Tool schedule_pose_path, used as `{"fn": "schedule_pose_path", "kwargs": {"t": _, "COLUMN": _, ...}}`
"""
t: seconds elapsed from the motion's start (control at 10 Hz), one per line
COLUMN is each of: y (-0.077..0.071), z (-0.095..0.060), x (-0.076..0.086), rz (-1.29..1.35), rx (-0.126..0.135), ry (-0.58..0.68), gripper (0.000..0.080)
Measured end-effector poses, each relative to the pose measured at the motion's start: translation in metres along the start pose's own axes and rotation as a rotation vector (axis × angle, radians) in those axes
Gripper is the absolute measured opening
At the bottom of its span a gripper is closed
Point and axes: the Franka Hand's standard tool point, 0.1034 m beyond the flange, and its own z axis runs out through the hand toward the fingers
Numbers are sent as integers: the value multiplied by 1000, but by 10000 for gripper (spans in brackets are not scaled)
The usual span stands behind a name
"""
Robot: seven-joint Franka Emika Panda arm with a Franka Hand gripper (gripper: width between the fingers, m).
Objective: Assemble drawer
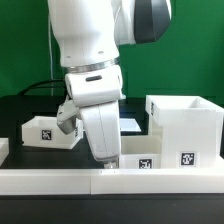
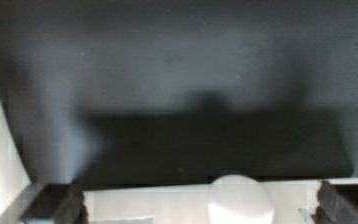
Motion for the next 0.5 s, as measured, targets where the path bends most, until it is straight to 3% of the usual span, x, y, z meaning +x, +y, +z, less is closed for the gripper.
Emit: {"fn": "schedule_pose_path", "kwargs": {"t": 0.5, "y": 5, "z": 2, "x": 36, "rz": -8, "rx": -5, "ry": 1, "gripper": 649}}
